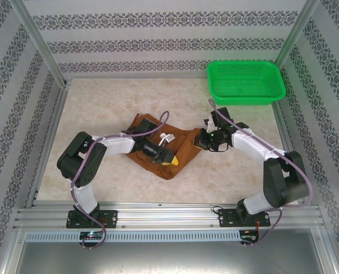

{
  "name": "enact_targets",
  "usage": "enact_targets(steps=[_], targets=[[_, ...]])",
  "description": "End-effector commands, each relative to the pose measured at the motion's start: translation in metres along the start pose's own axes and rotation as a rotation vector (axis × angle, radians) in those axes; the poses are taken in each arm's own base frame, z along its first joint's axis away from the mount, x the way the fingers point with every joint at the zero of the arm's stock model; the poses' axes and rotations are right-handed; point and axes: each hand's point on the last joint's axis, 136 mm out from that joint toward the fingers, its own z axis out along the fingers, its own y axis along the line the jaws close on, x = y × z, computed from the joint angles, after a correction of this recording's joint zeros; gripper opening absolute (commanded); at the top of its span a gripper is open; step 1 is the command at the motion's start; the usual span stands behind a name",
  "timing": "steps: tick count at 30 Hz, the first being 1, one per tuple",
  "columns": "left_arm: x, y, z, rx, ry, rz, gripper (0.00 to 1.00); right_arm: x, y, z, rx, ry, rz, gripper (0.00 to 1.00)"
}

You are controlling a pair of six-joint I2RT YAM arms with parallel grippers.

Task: Roll up the long pants

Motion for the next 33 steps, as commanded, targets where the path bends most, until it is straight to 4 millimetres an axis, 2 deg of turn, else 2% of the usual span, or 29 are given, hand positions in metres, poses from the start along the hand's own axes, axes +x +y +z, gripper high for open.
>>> enact_targets(steps=[1, 3, 6, 9, 14, 18, 21, 24, 26, 28, 31, 33], targets=[[0.003, 0.001, -0.002, 0.022, 0.024, -0.001, 0.00, -0.011, 0.023, 0.013, -0.046, 0.011, -0.041, 0.00], [0.004, 0.008, -0.001, 0.003, 0.029, -0.005, 0.07, -0.013, 0.027, 0.025, -0.036, 0.034, -0.048, 0.00], [0.009, 0.018, -0.002, -0.061, 0.051, -0.011, 0.26, -0.016, 0.034, 0.040, -0.031, 0.064, -0.063, 0.00], [0.010, 0.022, -0.010, -0.178, 0.046, 0.025, 0.33, -0.016, 0.032, 0.059, -0.013, 0.110, -0.058, 0.00], [0.001, 0.025, -0.045, -0.500, -0.011, 0.107, 0.38, -0.014, 0.021, 0.089, 0.009, 0.185, -0.019, 0.00], [-0.009, 0.014, -0.073, -0.662, -0.097, 0.153, 0.41, -0.012, 0.017, 0.100, 0.008, 0.209, 0.003, 0.00], [-0.012, 0.012, -0.074, -0.678, -0.108, 0.138, 0.43, -0.011, 0.017, 0.104, 0.015, 0.214, 0.002, 0.00], [-0.019, 0.002, -0.075, -0.750, -0.139, 0.175, 0.39, -0.009, 0.015, 0.108, 0.025, 0.225, 0.007, 0.00], [-0.022, -0.019, -0.064, -0.726, -0.136, 0.238, 0.36, -0.007, 0.014, 0.110, 0.024, 0.236, 0.011, 0.00], [-0.025, -0.038, -0.041, -0.626, -0.117, 0.271, 0.33, -0.006, 0.011, 0.111, 0.032, 0.241, 0.014, 0.00], [-0.030, -0.042, -0.004, -0.544, -0.066, 0.277, 0.27, -0.006, 0.010, 0.113, 0.036, 0.245, 0.016, 0.00], [-0.033, -0.036, 0.015, -0.523, -0.037, 0.273, 0.25, -0.006, 0.009, 0.112, 0.040, 0.243, 0.019, 0.00]])
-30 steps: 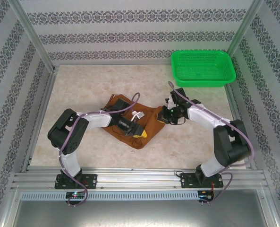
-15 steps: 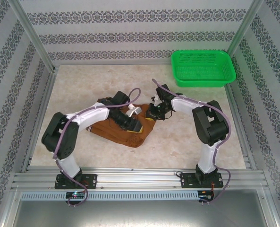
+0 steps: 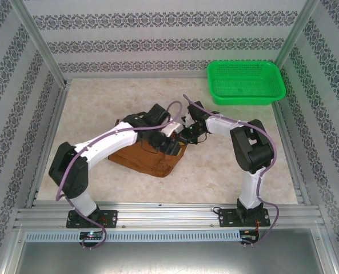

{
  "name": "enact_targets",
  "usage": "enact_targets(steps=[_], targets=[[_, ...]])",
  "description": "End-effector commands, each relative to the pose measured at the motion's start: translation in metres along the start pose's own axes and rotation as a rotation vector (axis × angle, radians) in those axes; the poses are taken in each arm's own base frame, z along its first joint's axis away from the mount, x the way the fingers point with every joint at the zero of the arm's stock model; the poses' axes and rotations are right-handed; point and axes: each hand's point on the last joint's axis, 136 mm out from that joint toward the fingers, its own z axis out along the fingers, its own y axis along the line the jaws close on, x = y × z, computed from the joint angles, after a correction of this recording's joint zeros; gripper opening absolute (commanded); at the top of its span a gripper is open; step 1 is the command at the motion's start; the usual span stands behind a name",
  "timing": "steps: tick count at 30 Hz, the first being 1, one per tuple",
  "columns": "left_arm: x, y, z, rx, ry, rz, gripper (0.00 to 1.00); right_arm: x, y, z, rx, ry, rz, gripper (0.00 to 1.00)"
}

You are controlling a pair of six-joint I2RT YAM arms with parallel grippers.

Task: Roll up the long pants

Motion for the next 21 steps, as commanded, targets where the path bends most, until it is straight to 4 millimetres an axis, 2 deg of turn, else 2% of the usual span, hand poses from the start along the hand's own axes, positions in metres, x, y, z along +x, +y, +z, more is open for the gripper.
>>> enact_targets(steps=[1, 4, 7, 9, 14, 21], targets=[[-0.001, -0.011, 0.034, 0.083, 0.047, -0.023, 0.24, 0.011, -0.025, 0.021, 0.088, 0.040, 0.042, 0.00], [-0.005, -0.011, 0.053, 0.134, 0.050, -0.048, 0.23, 0.014, -0.028, 0.022, 0.095, 0.047, 0.046, 0.00], [-0.001, 0.007, 0.063, 0.071, 0.066, -0.055, 0.20, 0.016, -0.031, 0.022, 0.100, 0.051, 0.047, 0.00], [0.006, 0.019, 0.059, 0.002, 0.070, -0.061, 0.19, 0.019, -0.033, 0.022, 0.107, 0.055, 0.047, 0.00], [0.024, 0.035, 0.041, -0.077, 0.057, -0.095, 0.19, 0.024, -0.041, 0.023, 0.122, 0.066, 0.055, 0.00], [0.067, 0.072, 0.043, -0.180, 0.088, -0.194, 0.18, 0.028, -0.048, 0.026, 0.136, 0.079, 0.071, 0.00]])
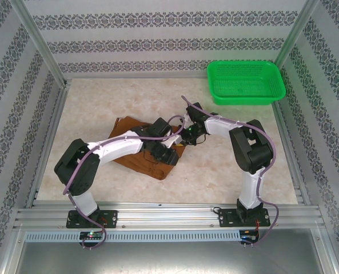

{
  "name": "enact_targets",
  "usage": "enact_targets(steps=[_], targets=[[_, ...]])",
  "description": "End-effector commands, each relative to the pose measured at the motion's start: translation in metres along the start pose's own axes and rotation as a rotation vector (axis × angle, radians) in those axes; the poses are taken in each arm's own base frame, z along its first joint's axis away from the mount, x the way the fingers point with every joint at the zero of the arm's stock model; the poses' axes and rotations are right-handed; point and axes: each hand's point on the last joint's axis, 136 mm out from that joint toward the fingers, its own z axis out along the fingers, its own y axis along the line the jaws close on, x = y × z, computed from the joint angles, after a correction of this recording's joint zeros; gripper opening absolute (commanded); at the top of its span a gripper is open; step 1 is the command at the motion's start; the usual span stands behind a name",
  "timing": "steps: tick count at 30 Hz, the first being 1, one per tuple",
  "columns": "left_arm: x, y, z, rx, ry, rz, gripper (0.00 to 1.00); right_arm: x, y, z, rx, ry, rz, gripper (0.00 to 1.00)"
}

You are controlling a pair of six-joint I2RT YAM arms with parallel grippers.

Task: Roll up the long pants

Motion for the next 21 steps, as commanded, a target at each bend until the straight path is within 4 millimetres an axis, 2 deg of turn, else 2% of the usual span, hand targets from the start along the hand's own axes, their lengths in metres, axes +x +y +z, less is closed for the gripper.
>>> enact_targets(steps=[1, 4, 8, 10, 11, 13, 14, 15, 17, 18, 21], targets=[[0.026, 0.034, 0.003, -0.110, 0.036, -0.103, 0.18, 0.022, -0.049, 0.020, 0.148, 0.066, 0.084, 0.00], [0.039, 0.049, 0.010, -0.128, 0.037, -0.153, 0.18, 0.023, -0.052, 0.020, 0.156, 0.069, 0.086, 0.00], [0.073, 0.081, 0.032, -0.157, 0.083, -0.281, 0.17, 0.025, -0.058, 0.018, 0.177, 0.066, 0.092, 0.00], [0.091, 0.097, 0.046, -0.165, 0.104, -0.356, 0.16, 0.021, -0.058, 0.006, 0.181, 0.029, 0.086, 0.00], [0.098, 0.101, 0.051, -0.155, 0.108, -0.379, 0.16, 0.019, -0.058, -0.002, 0.186, 0.003, 0.082, 0.04], [0.105, 0.104, 0.063, -0.120, 0.104, -0.418, 0.15, 0.015, -0.052, -0.023, 0.173, -0.051, 0.047, 0.31], [0.108, 0.105, 0.066, -0.112, 0.110, -0.427, 0.14, 0.015, -0.050, -0.030, 0.186, -0.061, 0.033, 0.41], [0.110, 0.106, 0.070, -0.106, 0.119, -0.432, 0.14, 0.016, -0.048, -0.038, 0.202, -0.072, 0.012, 0.50], [0.116, 0.108, 0.076, -0.094, 0.138, -0.431, 0.12, 0.018, -0.047, -0.047, 0.232, -0.079, -0.018, 0.60], [0.118, 0.108, 0.078, -0.085, 0.148, -0.430, 0.11, 0.020, -0.049, -0.048, 0.253, -0.079, -0.027, 0.78], [0.119, 0.105, 0.082, -0.061, 0.169, -0.412, 0.09, 0.022, -0.058, -0.045, 0.283, -0.068, -0.030, 0.80]])
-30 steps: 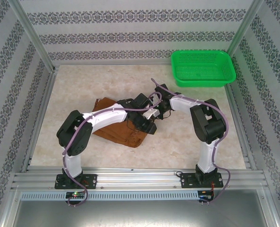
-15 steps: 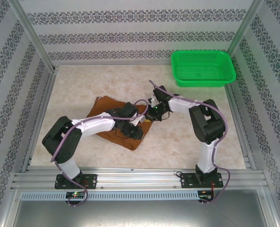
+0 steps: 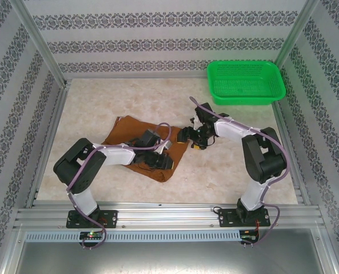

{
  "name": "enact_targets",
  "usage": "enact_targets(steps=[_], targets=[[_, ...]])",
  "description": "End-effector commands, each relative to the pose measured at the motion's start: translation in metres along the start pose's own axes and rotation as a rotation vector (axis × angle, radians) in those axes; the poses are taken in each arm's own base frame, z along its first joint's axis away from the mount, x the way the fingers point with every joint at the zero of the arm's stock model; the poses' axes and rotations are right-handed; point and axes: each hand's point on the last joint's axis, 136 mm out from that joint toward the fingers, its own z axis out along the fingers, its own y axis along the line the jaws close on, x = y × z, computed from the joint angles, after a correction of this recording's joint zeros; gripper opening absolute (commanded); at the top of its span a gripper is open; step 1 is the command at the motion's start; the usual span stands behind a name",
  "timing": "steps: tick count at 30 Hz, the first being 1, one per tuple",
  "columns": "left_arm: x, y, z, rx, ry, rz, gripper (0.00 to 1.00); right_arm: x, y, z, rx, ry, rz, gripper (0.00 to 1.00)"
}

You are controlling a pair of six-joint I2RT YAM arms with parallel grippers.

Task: Roll up the long pants

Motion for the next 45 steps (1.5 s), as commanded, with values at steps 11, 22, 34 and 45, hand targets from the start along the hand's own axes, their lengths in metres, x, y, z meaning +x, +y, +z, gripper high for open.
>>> enact_targets(steps=[11, 22, 34, 45], targets=[[0.089, 0.086, 0.021, -0.201, 0.246, -0.209, 0.07, -0.008, -0.009, 0.016, 0.031, -0.035, -0.036, 0.84], [0.080, 0.087, 0.002, -0.154, 0.158, -0.251, 0.05, -0.014, 0.031, 0.002, -0.054, -0.065, -0.091, 0.98], [0.083, 0.084, 0.003, -0.120, 0.168, -0.243, 0.04, -0.029, 0.060, 0.035, -0.086, -0.020, -0.118, 0.98], [0.085, 0.083, 0.007, -0.069, 0.175, -0.243, 0.04, -0.044, 0.083, 0.079, -0.146, 0.043, -0.107, 0.57]])
